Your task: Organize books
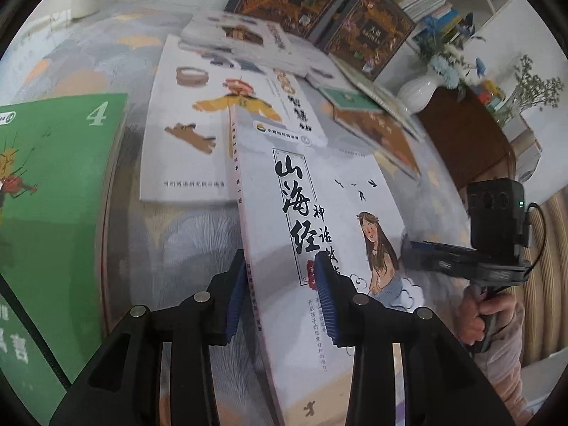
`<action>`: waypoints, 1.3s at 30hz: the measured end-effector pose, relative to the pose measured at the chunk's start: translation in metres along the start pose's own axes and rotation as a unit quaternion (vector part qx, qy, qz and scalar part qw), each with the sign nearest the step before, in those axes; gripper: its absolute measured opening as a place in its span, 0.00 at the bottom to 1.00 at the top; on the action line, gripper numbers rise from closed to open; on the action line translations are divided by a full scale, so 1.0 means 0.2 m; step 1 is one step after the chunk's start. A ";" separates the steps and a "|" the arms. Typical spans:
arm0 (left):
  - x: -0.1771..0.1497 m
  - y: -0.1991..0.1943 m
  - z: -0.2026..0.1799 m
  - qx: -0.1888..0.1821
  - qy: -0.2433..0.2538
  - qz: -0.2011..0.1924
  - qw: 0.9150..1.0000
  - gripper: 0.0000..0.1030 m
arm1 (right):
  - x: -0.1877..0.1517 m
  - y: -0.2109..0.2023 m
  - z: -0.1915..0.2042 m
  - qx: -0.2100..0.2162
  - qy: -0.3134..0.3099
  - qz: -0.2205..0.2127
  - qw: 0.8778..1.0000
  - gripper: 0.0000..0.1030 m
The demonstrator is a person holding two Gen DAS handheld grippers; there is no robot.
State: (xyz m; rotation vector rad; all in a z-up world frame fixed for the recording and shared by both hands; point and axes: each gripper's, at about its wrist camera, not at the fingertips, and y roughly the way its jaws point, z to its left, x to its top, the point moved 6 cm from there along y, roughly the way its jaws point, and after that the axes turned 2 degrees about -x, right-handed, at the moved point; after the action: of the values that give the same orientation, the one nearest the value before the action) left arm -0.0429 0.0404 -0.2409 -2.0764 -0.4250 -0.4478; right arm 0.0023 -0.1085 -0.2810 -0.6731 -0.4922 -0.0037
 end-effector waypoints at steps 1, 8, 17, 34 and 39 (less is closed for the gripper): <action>0.00 0.00 0.00 0.015 0.007 -0.020 1.000 0.27 | 0.01 0.01 -0.02 0.008 0.005 -0.012 1.000 0.13; -0.02 0.01 -0.06 0.067 0.037 -0.076 0.994 0.30 | 0.00 0.00 0.02 -0.029 -0.037 -0.051 0.998 0.13; -0.01 0.02 -0.05 0.057 0.033 -0.079 0.995 0.30 | -0.01 -0.02 -0.01 -0.014 -0.026 -0.050 0.998 0.13; -0.02 0.02 -0.04 0.051 0.030 -0.080 0.995 0.31 | -0.01 -0.02 -0.01 -0.011 -0.024 -0.049 0.998 0.13; -0.03 0.02 -0.03 0.052 0.033 -0.079 0.995 0.32 | -0.01 -0.02 -0.01 -0.010 -0.023 -0.050 0.998 0.14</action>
State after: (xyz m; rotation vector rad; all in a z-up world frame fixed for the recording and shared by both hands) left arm -0.0469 0.0324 -0.2421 -1.9306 -0.5640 -0.5741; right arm 0.0013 -0.1140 -0.2811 -0.6686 -0.5709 -0.0863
